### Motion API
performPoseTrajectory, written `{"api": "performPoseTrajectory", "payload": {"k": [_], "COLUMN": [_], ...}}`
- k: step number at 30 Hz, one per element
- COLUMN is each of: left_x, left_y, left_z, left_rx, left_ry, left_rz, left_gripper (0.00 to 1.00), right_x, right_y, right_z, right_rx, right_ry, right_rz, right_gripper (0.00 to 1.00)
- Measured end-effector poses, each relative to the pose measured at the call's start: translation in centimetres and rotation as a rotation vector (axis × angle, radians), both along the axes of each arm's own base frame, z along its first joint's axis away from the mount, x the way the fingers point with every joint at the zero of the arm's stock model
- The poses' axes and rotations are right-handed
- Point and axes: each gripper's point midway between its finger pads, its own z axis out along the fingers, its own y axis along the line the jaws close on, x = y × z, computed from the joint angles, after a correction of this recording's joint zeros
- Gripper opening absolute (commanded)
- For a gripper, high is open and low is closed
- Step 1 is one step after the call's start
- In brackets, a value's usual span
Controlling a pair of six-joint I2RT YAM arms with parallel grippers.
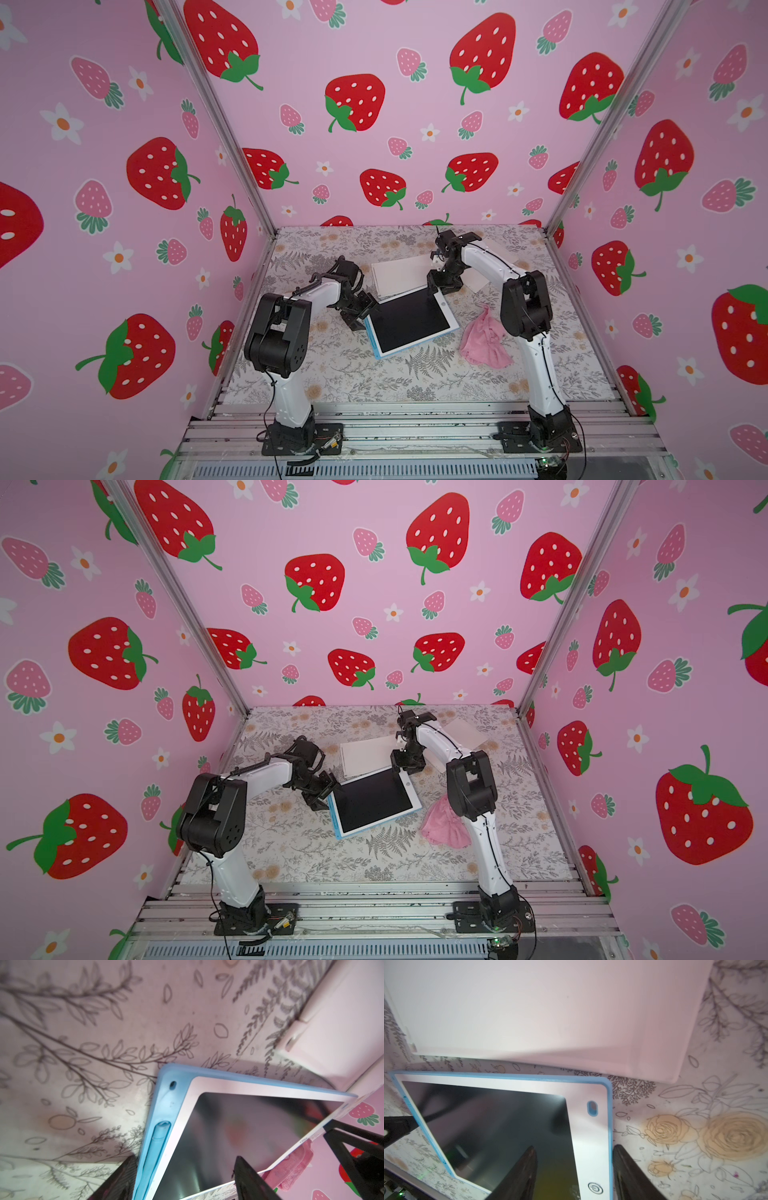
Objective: Wipe the drawing tablet
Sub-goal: Adjust the drawing tablet at the center of the board.
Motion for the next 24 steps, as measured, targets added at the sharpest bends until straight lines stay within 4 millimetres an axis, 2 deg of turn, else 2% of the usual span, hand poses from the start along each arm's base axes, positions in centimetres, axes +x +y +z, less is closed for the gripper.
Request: {"api": "performPoseTrajectory", "payload": {"k": [5, 9, 19, 24], "left_x": [0.1, 0.2, 0.1, 0.1], "left_y": [0.0, 0.0, 0.0, 0.0], "left_z": [-0.1, -0.1, 0.0, 0.1], "left_rx": [0.004, 0.005, 0.001, -0.008], "left_ry": [0.035, 0.041, 0.036, 0.019], "left_rz": [0.001, 0.002, 0.009, 0.026], "left_gripper": [0.75, 0.75, 0.75, 0.75], "right_x": [0.7, 0.6, 1.1, 0.7], "right_y": [0.3, -0.5, -3.3, -2.4], "right_z": [-1.1, -1.3, -1.4, -1.5], "right_rx": [0.062, 0.133, 0.283, 0.356], "right_ry": [0.044, 0.117, 0.207, 0.241], "right_rz": [-0.023, -0.062, -0.134, -0.103], "right_gripper": [0.66, 0.7, 0.69, 0.68]}}
